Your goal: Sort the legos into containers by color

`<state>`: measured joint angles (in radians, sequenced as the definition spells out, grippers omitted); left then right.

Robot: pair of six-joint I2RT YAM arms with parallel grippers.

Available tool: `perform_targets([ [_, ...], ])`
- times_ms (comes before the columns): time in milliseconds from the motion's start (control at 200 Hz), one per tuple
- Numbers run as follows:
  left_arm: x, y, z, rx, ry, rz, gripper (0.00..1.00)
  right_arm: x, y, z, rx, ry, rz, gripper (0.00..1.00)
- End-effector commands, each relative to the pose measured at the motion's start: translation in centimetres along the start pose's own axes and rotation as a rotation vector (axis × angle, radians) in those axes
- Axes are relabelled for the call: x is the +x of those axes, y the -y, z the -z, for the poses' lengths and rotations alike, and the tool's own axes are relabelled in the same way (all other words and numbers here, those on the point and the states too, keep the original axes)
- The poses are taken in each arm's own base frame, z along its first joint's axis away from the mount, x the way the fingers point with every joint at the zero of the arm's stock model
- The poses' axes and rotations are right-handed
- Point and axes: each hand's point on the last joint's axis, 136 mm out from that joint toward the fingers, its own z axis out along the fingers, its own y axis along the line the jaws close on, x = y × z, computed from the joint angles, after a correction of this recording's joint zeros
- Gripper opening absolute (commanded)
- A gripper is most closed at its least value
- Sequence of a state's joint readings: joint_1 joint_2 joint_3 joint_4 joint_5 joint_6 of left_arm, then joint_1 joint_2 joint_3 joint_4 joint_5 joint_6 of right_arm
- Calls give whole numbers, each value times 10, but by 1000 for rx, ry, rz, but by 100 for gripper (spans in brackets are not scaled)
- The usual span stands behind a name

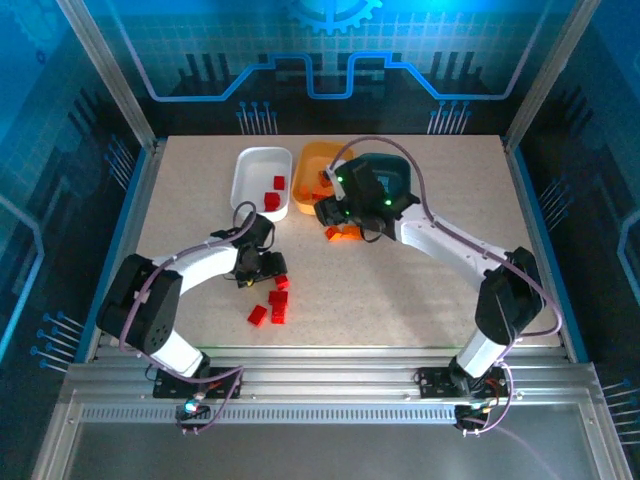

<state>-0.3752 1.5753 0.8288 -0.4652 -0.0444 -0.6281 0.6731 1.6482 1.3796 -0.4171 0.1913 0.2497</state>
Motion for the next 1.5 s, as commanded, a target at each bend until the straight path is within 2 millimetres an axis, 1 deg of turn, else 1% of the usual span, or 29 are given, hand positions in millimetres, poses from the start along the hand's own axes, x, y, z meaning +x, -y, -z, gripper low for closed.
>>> perform_targets([
  [0, -12, 7, 2, 1, 35, 28, 79, 13, 3, 4, 17, -1, -26, 65],
  [105, -17, 10, 0, -7, 41, 60, 79, 27, 3, 6, 17, -23, -19, 65],
  [200, -19, 12, -4, -13, 30, 79, 75, 40, 4, 5, 16, -46, -12, 65],
  [355, -20, 11, -10, -34, 20, 99, 63, 61, 7, 5, 17, -81, -10, 64],
  [390, -21, 11, -9, -37, 27, 104, 60, 65, 5, 6, 9, -85, -8, 64],
  [485, -23, 12, -8, -32, 33, 112, 58, 75, -2, 6, -14, -94, 5, 63],
  [590, -27, 15, -9, -37, 35, 110, 51, 82, -13, 2, -33, -98, 48, 62],
  [685, -32, 14, -9, -57, 42, 105, 45, 88, -19, -3, -33, -95, 71, 61],
  [845, -36, 12, -5, -81, 55, 92, 34, 88, -23, -3, -34, -46, 66, 60],
  [930, -38, 13, 1, -85, 65, 82, 31, 89, -21, -1, -24, -8, 51, 59],
  [1071, -45, 18, 20, -77, 94, 57, 30, 93, -6, 6, 34, 44, 20, 59],
  [1096, -48, 20, 25, -72, 103, 53, 30, 89, -3, 8, 51, 67, 9, 59],
  [1106, -50, 22, 27, -70, 108, 50, 30, 96, 0, 6, 62, 54, 10, 59],
  [1121, -52, 23, 30, -68, 113, 48, 30, 99, 3, 6, 72, 55, 7, 59],
  [1181, -62, 30, 42, -61, 141, 28, 30, 99, 10, 7, 107, 67, -8, 59],
  [1316, -100, 53, 68, -60, 205, -20, 31, 101, 23, 7, 160, 74, -43, 59],
  [1376, -120, 67, 79, -52, 237, -43, 31, 103, 27, 5, 167, 68, -58, 59],
  [1451, -146, 82, 83, -38, 253, -52, 32, 104, 29, 4, 168, 66, -72, 59],
  [1496, -161, 89, 81, -26, 250, -47, 31, 104, 29, 4, 168, 67, -74, 59],
])
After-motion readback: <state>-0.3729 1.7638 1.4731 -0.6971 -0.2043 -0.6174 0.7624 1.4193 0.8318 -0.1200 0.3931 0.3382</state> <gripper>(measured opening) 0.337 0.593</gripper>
